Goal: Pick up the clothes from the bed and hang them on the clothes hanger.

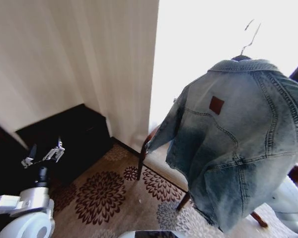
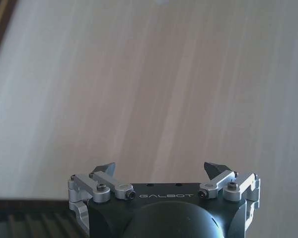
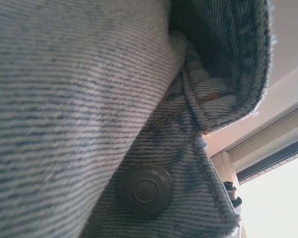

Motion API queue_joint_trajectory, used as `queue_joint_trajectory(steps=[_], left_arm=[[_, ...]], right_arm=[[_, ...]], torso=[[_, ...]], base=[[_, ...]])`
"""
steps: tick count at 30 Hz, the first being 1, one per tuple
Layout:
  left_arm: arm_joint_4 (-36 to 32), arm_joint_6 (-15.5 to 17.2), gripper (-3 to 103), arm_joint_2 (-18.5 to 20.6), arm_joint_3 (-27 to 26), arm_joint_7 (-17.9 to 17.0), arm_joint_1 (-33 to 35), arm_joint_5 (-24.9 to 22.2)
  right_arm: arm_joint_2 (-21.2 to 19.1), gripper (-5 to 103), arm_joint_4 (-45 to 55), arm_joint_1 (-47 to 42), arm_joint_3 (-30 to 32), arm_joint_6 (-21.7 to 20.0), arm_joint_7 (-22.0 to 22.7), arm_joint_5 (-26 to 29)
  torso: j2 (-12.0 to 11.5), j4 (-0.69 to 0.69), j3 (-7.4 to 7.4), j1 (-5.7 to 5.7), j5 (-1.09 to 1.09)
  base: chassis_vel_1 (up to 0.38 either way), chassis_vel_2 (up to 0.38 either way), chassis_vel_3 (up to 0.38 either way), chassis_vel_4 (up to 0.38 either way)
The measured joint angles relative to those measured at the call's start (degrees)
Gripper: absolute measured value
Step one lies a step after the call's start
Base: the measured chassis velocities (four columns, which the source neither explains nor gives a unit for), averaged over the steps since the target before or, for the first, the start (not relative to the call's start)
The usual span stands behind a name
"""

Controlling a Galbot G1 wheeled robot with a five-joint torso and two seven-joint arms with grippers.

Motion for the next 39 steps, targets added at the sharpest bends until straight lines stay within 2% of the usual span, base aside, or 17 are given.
queue_joint_trajectory(steps=[39], left_arm=[[0.00, -0.77, 100, -0.17, 0.73, 0.63, -1.30, 0.48]], right_arm=[[1.35, 16, -2.21, 2.68, -1.74, 0.39, -0.02, -0.75]], torso=[[0.00, -0.01, 0.00, 0.00, 0.01]], base=[[-0.123, -0.126, -0.121, -0.127]])
